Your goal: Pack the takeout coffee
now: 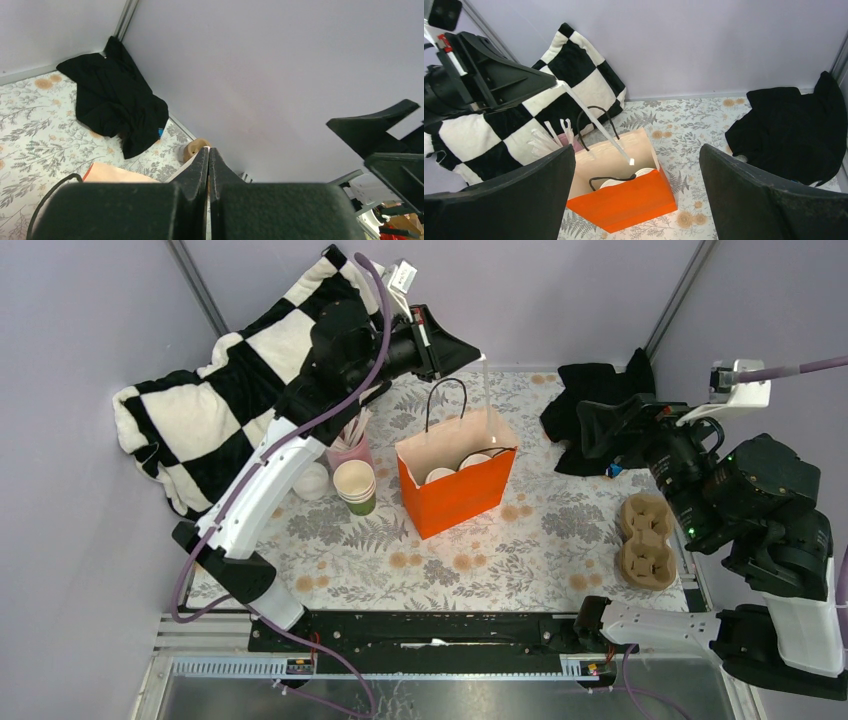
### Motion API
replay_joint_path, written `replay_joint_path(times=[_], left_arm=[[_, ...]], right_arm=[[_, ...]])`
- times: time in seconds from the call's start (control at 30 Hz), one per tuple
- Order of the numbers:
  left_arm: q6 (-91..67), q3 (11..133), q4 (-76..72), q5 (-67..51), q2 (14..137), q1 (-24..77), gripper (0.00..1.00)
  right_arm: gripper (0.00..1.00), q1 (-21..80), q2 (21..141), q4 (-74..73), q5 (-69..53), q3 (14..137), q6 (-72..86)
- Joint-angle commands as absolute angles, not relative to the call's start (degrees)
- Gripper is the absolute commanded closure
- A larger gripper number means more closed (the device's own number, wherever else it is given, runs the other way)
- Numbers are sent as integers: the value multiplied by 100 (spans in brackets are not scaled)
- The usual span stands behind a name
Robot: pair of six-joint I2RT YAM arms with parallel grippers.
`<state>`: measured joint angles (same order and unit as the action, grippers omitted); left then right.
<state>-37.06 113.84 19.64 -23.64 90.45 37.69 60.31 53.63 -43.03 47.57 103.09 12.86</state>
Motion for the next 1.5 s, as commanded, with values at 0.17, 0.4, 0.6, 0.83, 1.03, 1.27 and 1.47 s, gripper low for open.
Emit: replay_joint_path(times=[0.17,0.4,0.6,0.83,1.03,1.27,1.47], left_arm=[[-3549,11257,1414,-2246,9120,3867,100],[-3348,11074,1375,-2202,9203,3921,100],[-3084,10484,1131,-2020,9115,4015,100],[-2759,9928,713,-1988,9129,4017,100],[-2560,8829,592,-1915,8505,4015,92],[-2238,7867,2428,-8,6586,4012,24],[-2546,9073,4365,1243,5909,4003,2]], right_arm=[[0,6019,5263,-4262,5115,10445,1335],[0,6017,5273,-4257,5160,10458,1300],[0,6018,5282,-4271,5178,10464,1308],[0,6021,5291,-4315,5170,10424,1396],[0,6020,5314,-4254,5110,10354,1455],[0,6019,5540,-4084,4823,10376,1290],[0,6020,5729,-4289,4611,10391,1390]])
